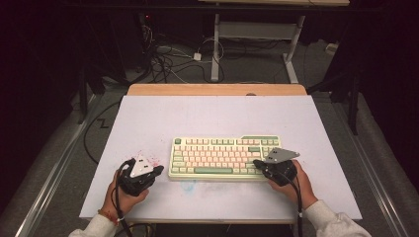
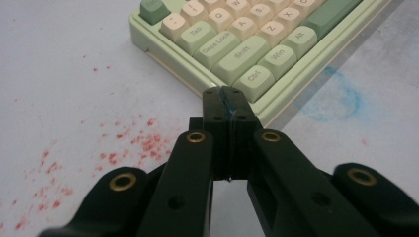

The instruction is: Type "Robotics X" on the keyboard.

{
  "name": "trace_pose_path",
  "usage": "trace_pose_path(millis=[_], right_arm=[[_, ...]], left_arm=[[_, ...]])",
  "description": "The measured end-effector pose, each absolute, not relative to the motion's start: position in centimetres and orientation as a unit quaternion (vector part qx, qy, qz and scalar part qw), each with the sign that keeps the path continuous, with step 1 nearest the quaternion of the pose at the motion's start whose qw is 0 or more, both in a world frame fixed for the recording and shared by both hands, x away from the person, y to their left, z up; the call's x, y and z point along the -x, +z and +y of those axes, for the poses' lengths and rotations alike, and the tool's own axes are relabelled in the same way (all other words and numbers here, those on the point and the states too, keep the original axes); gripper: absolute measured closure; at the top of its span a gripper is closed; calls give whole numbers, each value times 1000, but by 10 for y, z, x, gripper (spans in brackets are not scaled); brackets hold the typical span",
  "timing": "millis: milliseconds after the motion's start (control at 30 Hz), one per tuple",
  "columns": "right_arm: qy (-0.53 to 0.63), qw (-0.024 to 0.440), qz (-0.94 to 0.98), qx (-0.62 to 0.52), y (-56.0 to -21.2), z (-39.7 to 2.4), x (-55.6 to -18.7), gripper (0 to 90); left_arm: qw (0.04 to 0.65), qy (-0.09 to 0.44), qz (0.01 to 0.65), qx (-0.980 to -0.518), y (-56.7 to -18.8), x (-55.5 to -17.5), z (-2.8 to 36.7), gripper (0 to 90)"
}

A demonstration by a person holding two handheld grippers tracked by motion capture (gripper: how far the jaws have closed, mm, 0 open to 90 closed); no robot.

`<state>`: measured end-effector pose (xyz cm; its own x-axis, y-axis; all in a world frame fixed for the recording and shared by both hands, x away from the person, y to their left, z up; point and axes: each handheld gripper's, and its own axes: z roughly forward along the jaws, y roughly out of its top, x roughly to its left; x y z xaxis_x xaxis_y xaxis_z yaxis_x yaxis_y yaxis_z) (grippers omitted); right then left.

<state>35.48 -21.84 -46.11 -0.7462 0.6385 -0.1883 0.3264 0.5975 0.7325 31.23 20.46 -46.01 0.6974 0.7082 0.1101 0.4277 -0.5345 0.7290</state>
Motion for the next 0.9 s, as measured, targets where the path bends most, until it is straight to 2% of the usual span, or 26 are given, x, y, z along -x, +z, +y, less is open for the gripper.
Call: trace_pose_path(millis=[900], right_arm=[[347, 238, 864, -276, -462, -216, -351, 900]], left_arm=[[332, 180, 280, -883, -439, -365, 133, 875]])
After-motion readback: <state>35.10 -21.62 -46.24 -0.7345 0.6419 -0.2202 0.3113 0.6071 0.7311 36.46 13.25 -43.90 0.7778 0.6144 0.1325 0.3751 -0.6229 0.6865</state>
